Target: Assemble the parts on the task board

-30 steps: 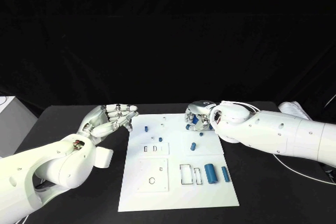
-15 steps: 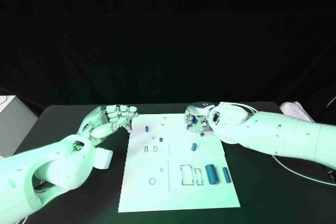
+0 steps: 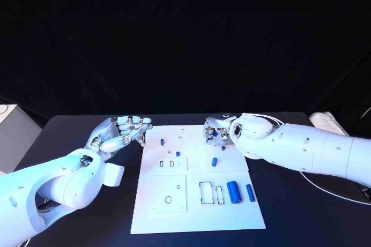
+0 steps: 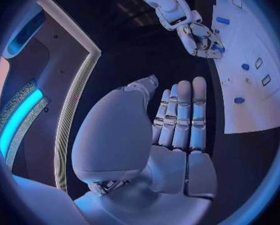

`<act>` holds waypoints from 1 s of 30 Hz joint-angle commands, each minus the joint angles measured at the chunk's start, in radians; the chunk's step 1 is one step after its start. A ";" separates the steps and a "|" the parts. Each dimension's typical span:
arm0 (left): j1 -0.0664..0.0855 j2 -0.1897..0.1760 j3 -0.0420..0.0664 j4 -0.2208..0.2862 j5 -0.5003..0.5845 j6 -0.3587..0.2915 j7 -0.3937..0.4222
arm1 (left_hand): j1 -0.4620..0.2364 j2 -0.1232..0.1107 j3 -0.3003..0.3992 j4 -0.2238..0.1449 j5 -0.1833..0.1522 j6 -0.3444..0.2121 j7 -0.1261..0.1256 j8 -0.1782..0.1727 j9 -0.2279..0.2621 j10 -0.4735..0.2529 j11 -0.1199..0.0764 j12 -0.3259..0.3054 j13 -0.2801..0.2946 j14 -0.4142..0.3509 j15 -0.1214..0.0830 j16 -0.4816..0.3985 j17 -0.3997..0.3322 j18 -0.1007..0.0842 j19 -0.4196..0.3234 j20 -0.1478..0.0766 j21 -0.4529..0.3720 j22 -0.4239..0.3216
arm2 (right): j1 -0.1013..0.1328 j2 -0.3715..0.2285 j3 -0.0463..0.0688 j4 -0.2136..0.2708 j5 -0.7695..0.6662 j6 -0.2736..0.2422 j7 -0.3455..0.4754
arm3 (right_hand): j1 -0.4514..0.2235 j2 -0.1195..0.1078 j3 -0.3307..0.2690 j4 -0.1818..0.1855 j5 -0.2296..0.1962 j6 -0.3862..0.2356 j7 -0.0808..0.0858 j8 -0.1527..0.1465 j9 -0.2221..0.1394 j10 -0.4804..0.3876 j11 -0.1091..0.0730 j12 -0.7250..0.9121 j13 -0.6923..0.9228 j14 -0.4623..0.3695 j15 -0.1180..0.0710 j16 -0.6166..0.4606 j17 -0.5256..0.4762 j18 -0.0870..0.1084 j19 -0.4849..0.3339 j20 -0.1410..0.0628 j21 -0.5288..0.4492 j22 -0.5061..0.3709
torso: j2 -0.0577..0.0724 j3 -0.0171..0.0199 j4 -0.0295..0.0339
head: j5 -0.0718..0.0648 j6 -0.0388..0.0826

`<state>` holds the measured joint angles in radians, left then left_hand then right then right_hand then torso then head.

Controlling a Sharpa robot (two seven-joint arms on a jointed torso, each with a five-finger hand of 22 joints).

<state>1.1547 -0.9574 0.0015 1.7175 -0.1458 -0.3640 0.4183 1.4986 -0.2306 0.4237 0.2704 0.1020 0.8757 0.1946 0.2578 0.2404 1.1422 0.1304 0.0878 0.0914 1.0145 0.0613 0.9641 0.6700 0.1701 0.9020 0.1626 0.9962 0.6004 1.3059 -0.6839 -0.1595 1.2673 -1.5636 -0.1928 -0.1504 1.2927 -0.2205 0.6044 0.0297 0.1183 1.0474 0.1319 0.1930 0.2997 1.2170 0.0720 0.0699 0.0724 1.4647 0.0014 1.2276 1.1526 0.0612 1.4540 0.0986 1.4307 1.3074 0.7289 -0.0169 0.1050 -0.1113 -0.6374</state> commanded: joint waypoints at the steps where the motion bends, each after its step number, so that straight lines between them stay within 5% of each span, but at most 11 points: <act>1: 0.003 0.000 0.001 0.001 -0.004 0.020 0.002 | -0.011 0.002 0.007 0.001 -0.004 -0.005 0.002 0.002 0.001 -0.003 0.001 -0.005 0.002 0.005 0.002 0.005 0.001 0.013 -0.006 -0.002 0.006 0.001 | -0.003 0.001 -0.002 -0.002 -0.018 0.032 -0.009 | 0.007 0.013 0.017 -0.004 -0.009 0.007 -0.002 0.005 0.004 0.010 0.000 0.001 0.001 0.023 -0.010 0.006 0.002 -0.013 0.007 0.000 0.006 0.053 | 0.002 -0.0003 0.0013 | -0.001 0.001; 13: 0.003 0.000 0.001 -0.003 -0.004 0.022 -0.003 | -0.010 0.003 0.008 0.000 -0.004 -0.005 0.002 0.002 0.002 -0.003 0.001 -0.005 0.002 0.005 0.002 0.006 0.001 0.013 -0.007 -0.001 0.008 0.002 | -0.003 0.001 -0.002 0.003 -0.051 -0.052 -0.028 | 0.055 0.038 0.081 -0.057 0.003 0.017 0.000 0.022 0.029 0.039 -0.004 -0.001 0.003 0.021 -0.014 0.014 0.003 -0.015 0.011 -0.005 0.017 0.072 | 0.004 -0.0008 0.0033 | -0.003 0.006; 30: 0.003 0.001 0.001 -0.007 -0.004 0.022 -0.004 | -0.009 0.004 0.009 -0.001 -0.004 -0.005 0.002 0.002 0.002 -0.003 0.001 -0.005 0.002 0.005 0.002 0.007 0.001 0.013 -0.008 -0.001 0.010 0.003 | 0.014 0.036 0.005 0.040 -0.095 -0.245 -0.084 | 0.058 0.031 0.100 -0.086 0.034 0.019 0.003 0.029 0.043 0.057 -0.005 0.000 0.006 0.023 -0.015 0.027 0.014 -0.020 0.021 -0.006 0.032 0.094 | 0.005 -0.0017 0.0071 | -0.004 0.017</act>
<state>1.1551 -0.9576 0.0016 1.7095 -0.1464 -0.3598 0.4095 1.4986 -0.2306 0.4265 0.2676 0.1020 0.8757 0.1946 0.2578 0.2411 1.1421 0.1304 0.0878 0.0923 1.0146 0.0614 0.9681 0.6698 0.1699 0.9021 0.1626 1.0010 0.6029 1.3192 -0.6557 -0.1549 1.3112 -1.6242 -0.3582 -0.2049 1.3298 -0.2001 0.6788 -0.0295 0.1459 1.0585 0.1349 0.2162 0.3420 1.2469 0.0875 0.0635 0.0697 1.4647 -0.0058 1.2501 1.1649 0.0613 1.4611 0.0913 1.4566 1.3079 0.7324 -0.0192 0.1095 -0.1139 -0.6222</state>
